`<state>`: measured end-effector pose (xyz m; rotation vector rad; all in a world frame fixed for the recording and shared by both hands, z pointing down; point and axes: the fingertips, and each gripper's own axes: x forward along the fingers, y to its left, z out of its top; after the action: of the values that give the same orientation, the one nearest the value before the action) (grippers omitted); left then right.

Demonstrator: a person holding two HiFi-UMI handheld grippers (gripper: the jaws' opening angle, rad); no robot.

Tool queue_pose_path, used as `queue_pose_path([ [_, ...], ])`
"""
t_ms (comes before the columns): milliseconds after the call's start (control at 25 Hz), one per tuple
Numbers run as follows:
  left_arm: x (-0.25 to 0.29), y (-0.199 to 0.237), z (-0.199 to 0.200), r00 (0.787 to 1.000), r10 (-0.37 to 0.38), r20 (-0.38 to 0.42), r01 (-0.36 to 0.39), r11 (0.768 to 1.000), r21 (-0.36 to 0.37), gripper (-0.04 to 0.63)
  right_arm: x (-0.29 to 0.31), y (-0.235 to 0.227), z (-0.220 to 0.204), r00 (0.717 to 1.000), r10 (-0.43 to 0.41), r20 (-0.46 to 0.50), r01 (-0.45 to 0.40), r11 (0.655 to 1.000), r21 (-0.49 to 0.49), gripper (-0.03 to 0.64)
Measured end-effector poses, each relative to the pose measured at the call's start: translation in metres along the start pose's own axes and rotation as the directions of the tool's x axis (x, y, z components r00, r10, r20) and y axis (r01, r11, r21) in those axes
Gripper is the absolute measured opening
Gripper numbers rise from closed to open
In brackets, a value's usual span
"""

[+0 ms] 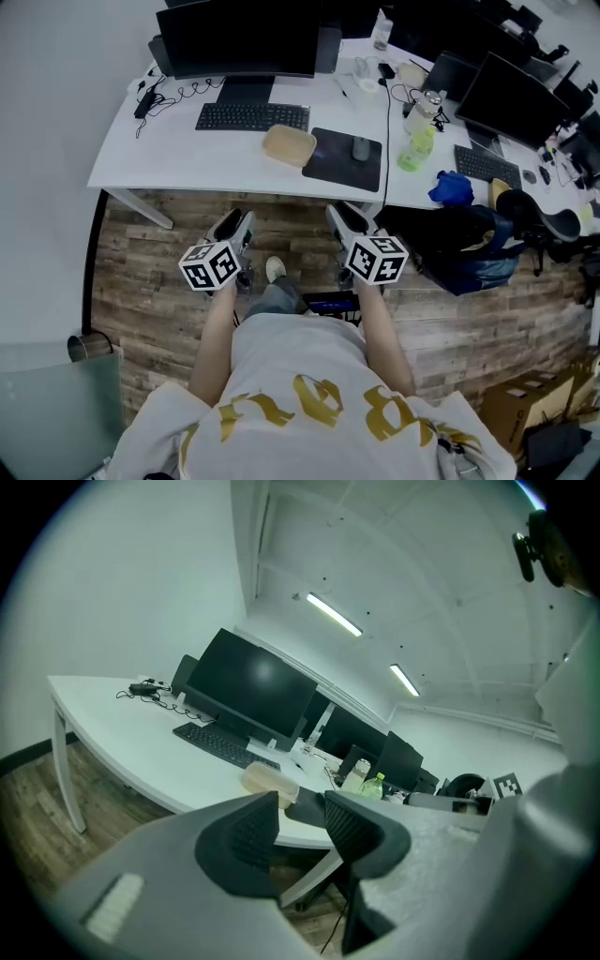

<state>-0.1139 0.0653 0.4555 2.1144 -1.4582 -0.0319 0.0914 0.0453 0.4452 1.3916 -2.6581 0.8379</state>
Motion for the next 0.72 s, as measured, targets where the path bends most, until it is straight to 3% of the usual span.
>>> queue_pose_path([
  [240, 0.053, 0.023, -0.001, 0.999, -0.016, -0.048, 0.015, 1.000, -0.015, 0.135, 0.034, -0.026, 0.006, 1.000, -0.017, 0.004, 0.017, 0.999, -0.031, 0.129],
  [560, 0.155, 0.101, 0.030, 0.996, 0.002, -0.086, -0.011, 0.995, -0.098, 0.135, 0.135, -0.086, 0.006, 0.989, -0.080, -0.121, 0.077, 0.997, -0.032, 0.133],
  [720, 0.197, 0.126, 0.039, 0.991, -0.010, -0.132, -0.003, 0.995, -0.097, 0.135, 0.177, -0.116, 0.010, 0.980, -0.123, -0.158, 0.123, 0.992, -0.012, 0.138],
])
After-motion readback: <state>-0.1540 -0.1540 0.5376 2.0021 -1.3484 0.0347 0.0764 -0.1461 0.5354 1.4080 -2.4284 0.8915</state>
